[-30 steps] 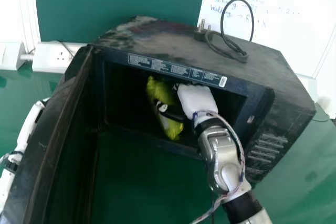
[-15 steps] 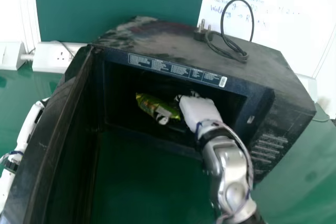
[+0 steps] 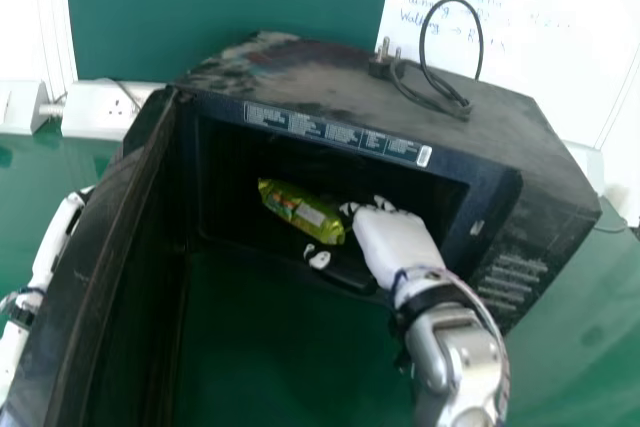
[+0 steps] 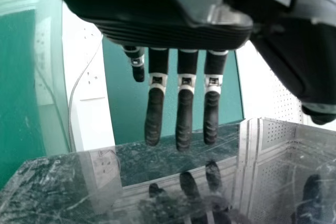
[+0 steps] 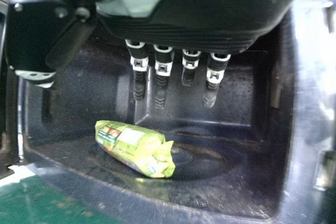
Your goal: Put biscuit inside oven
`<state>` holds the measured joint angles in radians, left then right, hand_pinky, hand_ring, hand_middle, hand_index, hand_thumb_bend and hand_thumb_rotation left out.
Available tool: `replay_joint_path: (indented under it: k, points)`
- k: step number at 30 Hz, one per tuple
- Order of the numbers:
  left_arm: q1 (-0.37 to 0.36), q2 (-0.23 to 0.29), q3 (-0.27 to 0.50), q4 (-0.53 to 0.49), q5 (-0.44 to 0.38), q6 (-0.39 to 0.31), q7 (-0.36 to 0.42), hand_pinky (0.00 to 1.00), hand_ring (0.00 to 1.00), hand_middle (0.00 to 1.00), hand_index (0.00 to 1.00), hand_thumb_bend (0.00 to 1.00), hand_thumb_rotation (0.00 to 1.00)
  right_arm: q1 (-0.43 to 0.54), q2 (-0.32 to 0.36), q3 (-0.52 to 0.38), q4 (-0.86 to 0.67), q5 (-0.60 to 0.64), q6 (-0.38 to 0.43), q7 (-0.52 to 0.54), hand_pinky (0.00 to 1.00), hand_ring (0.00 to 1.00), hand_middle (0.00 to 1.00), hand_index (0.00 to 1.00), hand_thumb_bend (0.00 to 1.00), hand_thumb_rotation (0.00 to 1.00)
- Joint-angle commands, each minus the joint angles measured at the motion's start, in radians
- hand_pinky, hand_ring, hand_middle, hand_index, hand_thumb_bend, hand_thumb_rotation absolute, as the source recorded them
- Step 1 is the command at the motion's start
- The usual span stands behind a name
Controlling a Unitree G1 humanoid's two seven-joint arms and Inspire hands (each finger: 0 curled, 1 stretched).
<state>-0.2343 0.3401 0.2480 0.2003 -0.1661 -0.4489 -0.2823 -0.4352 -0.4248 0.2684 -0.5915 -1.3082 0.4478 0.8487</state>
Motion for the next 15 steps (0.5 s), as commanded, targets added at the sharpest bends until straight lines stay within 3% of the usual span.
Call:
replay_joint_path:
  k: [1, 6, 9, 10, 12, 13, 15]
  points:
    - [0.0, 0.003, -0.001, 0.005, 0.0, -0.012, -0.004, 0.29, 0.37, 0.42, 0.48, 0.51, 0.06, 0.016, -0.005, -0.033, -0.067, -0.015, -0.015, 0.059, 0.83, 0.85, 0.86, 0.88, 0.79, 0.73]
    - [-0.006, 0.005, 0.001, 0.026, -0.004, -0.029, -0.012, 0.3, 0.37, 0.42, 0.48, 0.51, 0.06, 0.01, -0.025, -0.109, -0.196, -0.021, -0.058, 0.227, 0.86, 0.85, 0.86, 0.88, 0.8, 0.73]
    - [-0.008, 0.003, -0.001, 0.024, -0.002, -0.034, -0.012, 0.29, 0.36, 0.42, 0.48, 0.51, 0.06, -0.008, -0.057, -0.187, -0.262, 0.048, -0.087, 0.294, 0.82, 0.85, 0.85, 0.89, 0.82, 0.7]
    - [-0.008, 0.003, -0.001, 0.024, -0.004, -0.034, -0.013, 0.29, 0.37, 0.42, 0.48, 0.51, 0.06, -0.008, -0.072, -0.218, -0.278, 0.088, -0.106, 0.285, 0.8, 0.84, 0.84, 0.88, 0.82, 0.69]
    - [-0.01, 0.003, -0.001, 0.032, -0.004, -0.045, -0.017, 0.29, 0.37, 0.42, 0.48, 0.51, 0.06, -0.001, -0.1, -0.275, -0.31, 0.135, -0.134, 0.269, 0.47, 0.59, 0.67, 0.82, 0.86, 0.66]
    - [-0.012, 0.003, -0.001, 0.037, -0.004, -0.052, -0.019, 0.29, 0.37, 0.42, 0.48, 0.51, 0.06, 0.011, -0.128, -0.318, -0.329, 0.177, -0.16, 0.254, 0.5, 0.64, 0.7, 0.82, 0.86, 0.68]
    - [-0.013, 0.003, -0.001, 0.044, -0.004, -0.061, -0.022, 0.29, 0.37, 0.42, 0.48, 0.51, 0.06, 0.026, -0.169, -0.381, -0.352, 0.238, -0.191, 0.247, 0.52, 0.61, 0.68, 0.77, 0.84, 0.69]
